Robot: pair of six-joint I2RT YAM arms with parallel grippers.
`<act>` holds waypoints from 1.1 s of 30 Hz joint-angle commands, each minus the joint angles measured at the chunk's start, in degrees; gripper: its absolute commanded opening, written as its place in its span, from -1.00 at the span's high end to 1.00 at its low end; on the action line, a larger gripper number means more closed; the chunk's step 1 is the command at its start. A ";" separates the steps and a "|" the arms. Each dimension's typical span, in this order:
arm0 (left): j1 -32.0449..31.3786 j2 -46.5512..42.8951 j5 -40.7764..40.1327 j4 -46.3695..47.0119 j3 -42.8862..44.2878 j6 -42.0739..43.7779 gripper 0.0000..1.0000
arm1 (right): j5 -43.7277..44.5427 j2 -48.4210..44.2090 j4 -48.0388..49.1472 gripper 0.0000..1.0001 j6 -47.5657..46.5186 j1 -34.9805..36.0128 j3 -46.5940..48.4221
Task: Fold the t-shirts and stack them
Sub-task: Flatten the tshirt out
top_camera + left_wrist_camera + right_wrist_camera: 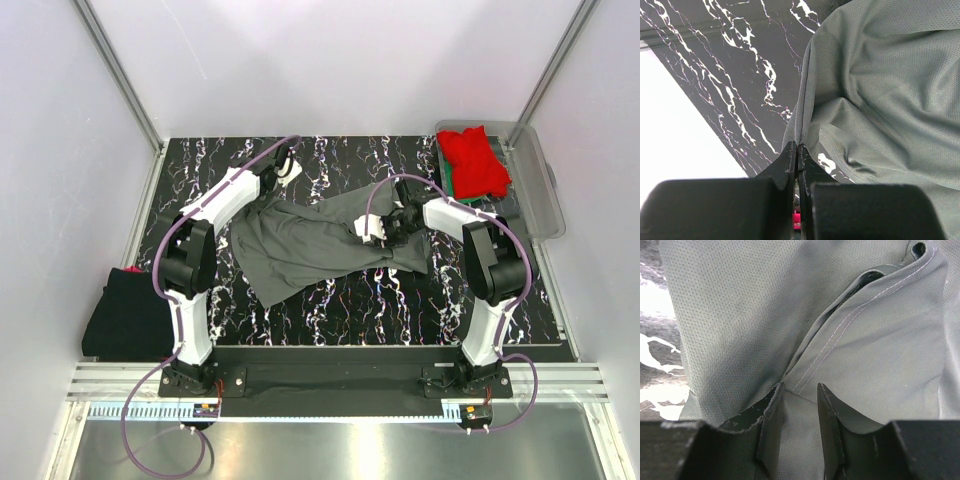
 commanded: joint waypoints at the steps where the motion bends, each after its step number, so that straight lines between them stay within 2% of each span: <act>1: 0.29 -1.36 -1.10 1.41 1.06 -0.87 1.00 | 1.04 -3.01 -2.43 0.20 -1.88 0.78 -1.44; 19: 0.29 -0.13 0.13 1.49 2.29 -1.66 1.00 | -0.19 -7.14 -7.26 0.19 -3.55 0.87 -1.09; 33: 0.29 0.66 0.31 1.32 2.91 -1.93 1.00 | 1.39 -2.32 -6.39 0.20 -1.98 0.96 0.93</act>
